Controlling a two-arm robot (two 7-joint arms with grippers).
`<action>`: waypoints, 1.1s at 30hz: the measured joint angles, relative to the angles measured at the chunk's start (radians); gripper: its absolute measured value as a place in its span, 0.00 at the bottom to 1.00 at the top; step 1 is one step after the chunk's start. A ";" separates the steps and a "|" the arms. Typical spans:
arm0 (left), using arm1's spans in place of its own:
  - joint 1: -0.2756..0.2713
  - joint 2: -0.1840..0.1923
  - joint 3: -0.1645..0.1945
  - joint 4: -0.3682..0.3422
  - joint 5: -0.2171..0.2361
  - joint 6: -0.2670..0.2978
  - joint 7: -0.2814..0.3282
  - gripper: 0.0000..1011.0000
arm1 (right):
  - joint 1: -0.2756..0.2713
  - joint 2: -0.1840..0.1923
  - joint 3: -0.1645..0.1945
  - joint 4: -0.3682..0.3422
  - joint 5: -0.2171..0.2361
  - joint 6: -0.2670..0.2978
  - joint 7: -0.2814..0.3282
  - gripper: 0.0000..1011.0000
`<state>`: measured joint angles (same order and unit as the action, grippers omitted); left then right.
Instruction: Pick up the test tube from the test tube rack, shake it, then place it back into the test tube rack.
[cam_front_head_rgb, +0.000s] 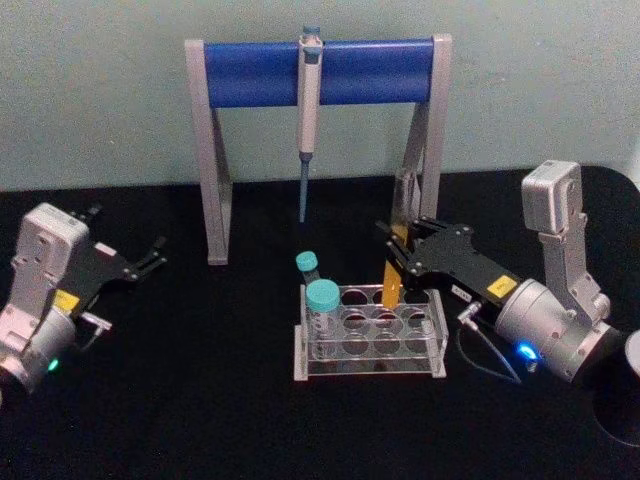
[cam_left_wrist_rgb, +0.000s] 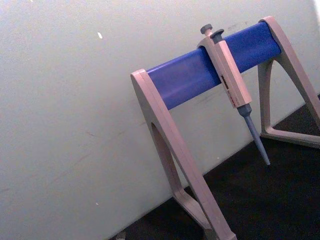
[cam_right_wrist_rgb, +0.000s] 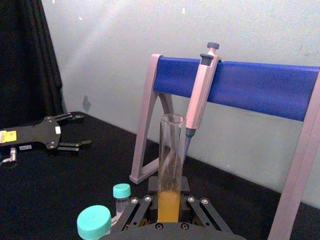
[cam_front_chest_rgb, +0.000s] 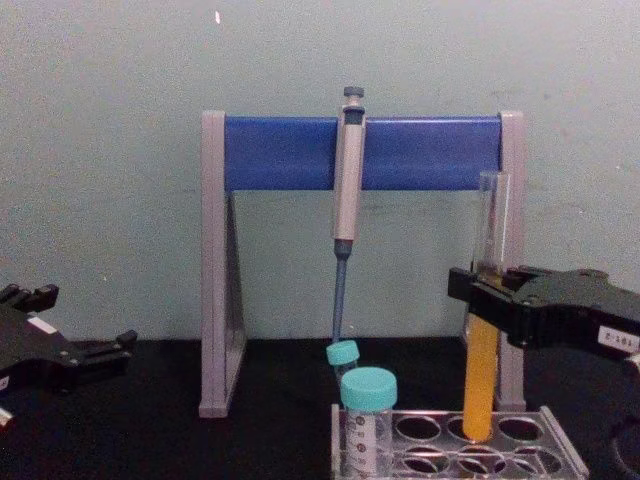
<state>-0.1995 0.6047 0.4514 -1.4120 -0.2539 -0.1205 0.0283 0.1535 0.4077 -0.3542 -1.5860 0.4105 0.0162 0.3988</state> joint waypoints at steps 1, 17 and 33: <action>0.000 0.000 0.000 0.000 0.000 0.000 0.000 0.99 | 0.000 -0.001 0.000 0.002 -0.001 0.000 -0.001 0.22; 0.000 0.000 0.000 0.000 0.000 0.000 0.000 0.99 | 0.005 -0.016 -0.011 0.044 -0.019 -0.004 -0.001 0.22; 0.000 0.000 0.000 0.000 0.000 0.000 0.000 0.99 | 0.003 -0.027 -0.015 0.074 -0.039 -0.001 -0.003 0.22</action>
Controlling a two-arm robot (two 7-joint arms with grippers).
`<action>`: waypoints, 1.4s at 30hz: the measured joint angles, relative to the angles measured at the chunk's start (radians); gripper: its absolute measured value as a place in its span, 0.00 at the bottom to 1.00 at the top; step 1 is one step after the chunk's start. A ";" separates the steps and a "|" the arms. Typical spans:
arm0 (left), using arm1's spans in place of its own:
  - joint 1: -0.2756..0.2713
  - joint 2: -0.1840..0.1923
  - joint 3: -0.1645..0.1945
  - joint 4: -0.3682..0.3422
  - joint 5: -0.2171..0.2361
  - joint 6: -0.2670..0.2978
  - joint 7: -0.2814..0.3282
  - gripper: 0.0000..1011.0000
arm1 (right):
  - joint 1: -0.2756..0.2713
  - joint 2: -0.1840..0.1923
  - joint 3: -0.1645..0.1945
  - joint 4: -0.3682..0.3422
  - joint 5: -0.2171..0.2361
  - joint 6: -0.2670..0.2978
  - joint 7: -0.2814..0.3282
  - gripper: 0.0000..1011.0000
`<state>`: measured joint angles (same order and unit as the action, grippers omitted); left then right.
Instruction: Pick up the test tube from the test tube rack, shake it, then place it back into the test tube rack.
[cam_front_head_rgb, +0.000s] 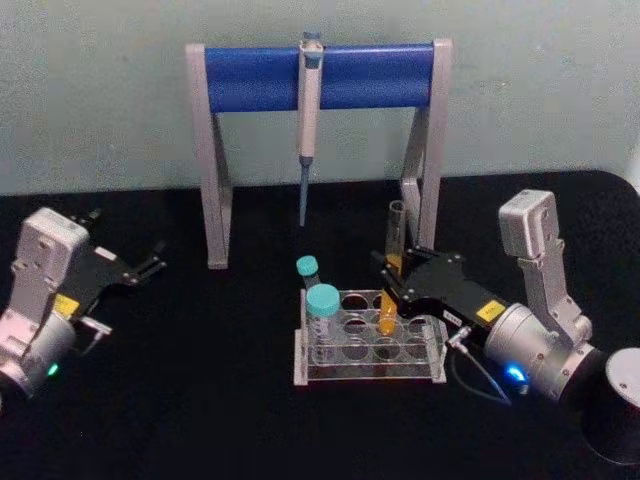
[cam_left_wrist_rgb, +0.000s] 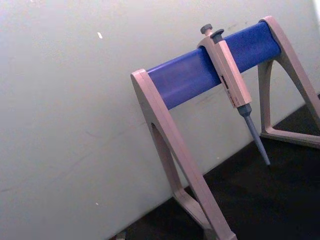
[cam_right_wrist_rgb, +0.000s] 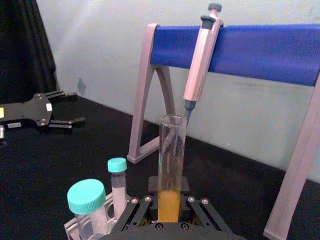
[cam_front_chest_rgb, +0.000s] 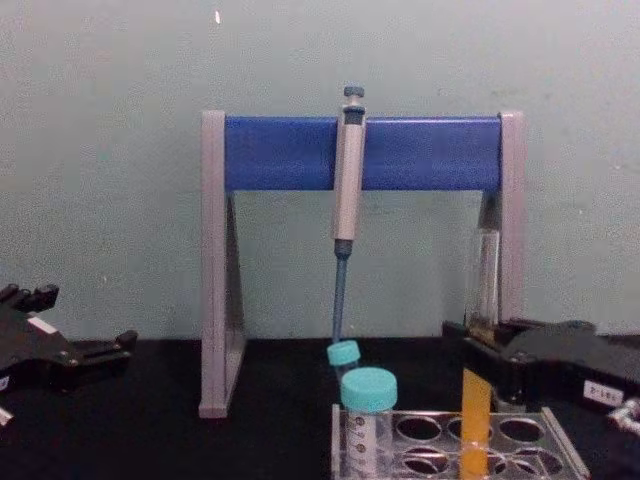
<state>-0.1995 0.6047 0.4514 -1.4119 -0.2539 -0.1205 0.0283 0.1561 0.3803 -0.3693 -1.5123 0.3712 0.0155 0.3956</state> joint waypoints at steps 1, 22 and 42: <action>0.000 0.000 0.000 0.000 0.000 0.000 0.000 0.99 | 0.000 0.000 0.000 0.000 0.000 0.000 0.000 0.22; 0.000 0.000 0.000 0.000 0.000 0.000 0.000 0.99 | -0.002 -0.013 -0.005 0.026 -0.028 0.008 -0.005 0.22; 0.000 0.000 0.000 0.000 0.000 0.000 0.000 0.99 | -0.002 -0.013 -0.005 0.028 -0.031 0.009 -0.006 0.29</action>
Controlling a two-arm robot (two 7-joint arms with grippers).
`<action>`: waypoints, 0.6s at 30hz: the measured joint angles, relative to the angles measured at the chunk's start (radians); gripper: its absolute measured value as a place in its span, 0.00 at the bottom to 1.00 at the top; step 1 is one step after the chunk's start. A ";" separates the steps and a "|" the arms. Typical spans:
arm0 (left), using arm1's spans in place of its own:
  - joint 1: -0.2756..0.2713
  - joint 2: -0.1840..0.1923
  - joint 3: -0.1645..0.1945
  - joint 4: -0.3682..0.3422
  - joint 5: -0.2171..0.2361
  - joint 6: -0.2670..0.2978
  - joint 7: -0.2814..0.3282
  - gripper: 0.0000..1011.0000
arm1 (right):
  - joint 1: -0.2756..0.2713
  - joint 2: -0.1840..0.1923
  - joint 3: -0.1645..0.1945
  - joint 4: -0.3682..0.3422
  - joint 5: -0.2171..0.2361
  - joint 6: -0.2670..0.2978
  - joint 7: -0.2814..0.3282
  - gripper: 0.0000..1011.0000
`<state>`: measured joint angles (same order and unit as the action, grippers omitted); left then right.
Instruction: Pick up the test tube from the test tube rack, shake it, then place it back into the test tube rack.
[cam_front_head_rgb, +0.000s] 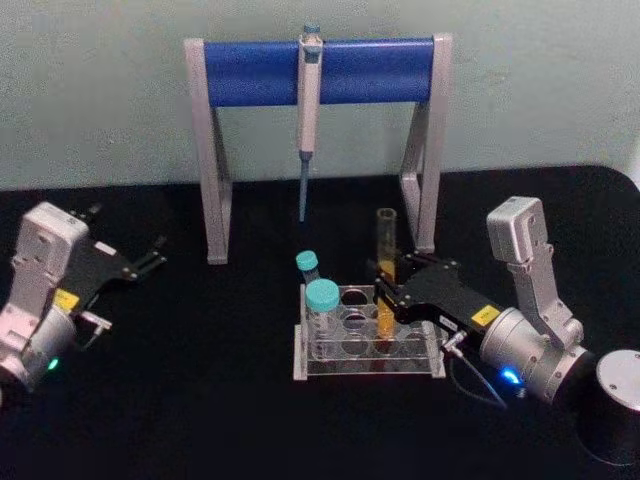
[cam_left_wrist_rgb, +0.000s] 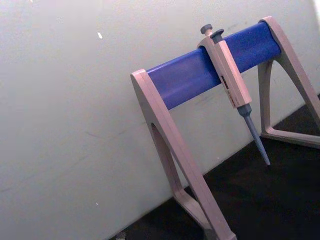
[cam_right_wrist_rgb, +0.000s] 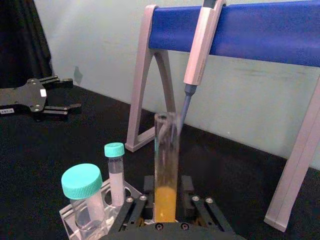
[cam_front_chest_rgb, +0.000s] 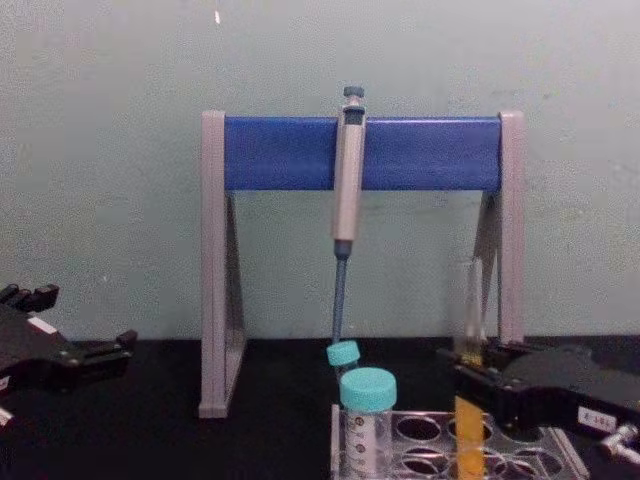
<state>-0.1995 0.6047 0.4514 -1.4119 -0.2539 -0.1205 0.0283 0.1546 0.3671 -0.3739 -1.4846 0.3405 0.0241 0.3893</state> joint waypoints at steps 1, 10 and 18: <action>0.000 0.000 0.000 0.000 0.000 0.000 0.000 0.99 | 0.000 0.000 0.000 0.000 0.000 0.000 0.000 0.35; 0.000 0.000 0.000 0.000 0.000 0.000 0.000 0.99 | 0.000 0.000 0.000 -0.001 0.001 -0.001 0.001 0.66; 0.000 0.000 0.000 0.000 0.000 0.000 0.000 0.99 | 0.000 0.000 0.000 -0.001 0.002 -0.001 0.001 0.88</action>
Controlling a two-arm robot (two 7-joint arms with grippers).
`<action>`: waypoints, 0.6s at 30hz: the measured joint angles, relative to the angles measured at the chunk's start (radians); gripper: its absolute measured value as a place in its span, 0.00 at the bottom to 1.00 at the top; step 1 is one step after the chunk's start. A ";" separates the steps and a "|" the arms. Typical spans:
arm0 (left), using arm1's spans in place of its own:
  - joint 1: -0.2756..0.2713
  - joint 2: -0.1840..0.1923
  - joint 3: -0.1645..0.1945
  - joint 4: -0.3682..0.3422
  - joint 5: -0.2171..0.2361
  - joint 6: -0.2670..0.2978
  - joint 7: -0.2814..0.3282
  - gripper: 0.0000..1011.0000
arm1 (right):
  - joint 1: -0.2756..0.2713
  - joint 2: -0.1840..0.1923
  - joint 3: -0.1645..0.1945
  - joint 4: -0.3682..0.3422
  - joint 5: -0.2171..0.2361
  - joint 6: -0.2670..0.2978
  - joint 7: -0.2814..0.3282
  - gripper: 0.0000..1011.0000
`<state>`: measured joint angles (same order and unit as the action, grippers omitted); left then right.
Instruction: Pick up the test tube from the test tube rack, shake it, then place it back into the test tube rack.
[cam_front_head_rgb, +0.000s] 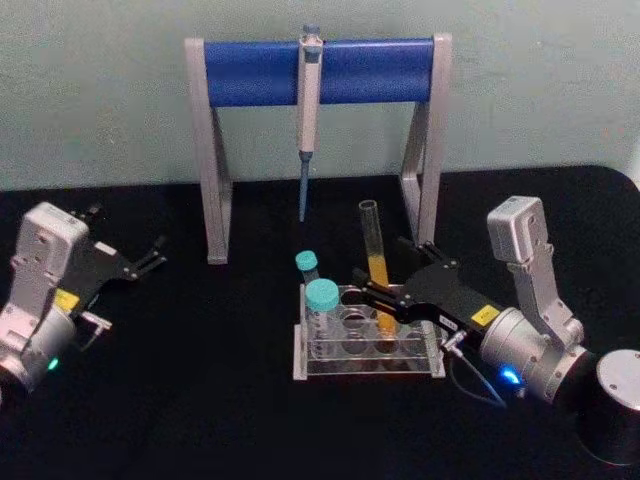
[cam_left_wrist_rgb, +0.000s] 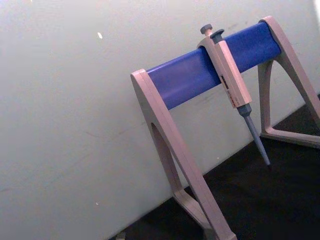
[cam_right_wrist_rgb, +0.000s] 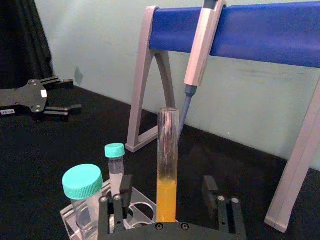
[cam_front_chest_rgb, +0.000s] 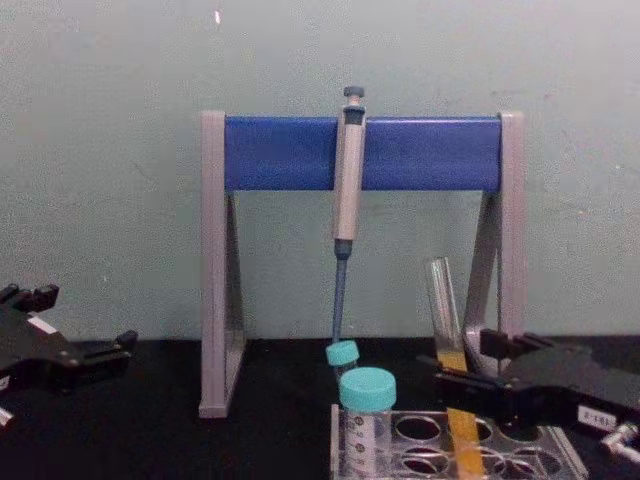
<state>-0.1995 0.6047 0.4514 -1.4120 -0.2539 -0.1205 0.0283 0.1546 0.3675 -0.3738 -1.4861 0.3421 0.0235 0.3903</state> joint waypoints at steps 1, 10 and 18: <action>0.000 0.000 0.000 0.000 0.000 0.000 0.000 0.99 | 0.000 0.000 0.000 0.000 0.000 0.000 0.000 0.88; 0.000 0.000 0.000 0.000 0.000 0.000 0.000 0.99 | 0.000 0.000 0.000 0.000 0.000 0.000 0.000 0.99; 0.000 0.000 0.000 0.000 0.000 0.000 0.000 0.99 | -0.035 0.027 0.022 -0.040 0.001 -0.030 0.006 0.99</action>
<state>-0.1995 0.6047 0.4514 -1.4119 -0.2539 -0.1205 0.0283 0.1192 0.3947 -0.3523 -1.5257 0.3431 -0.0062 0.3967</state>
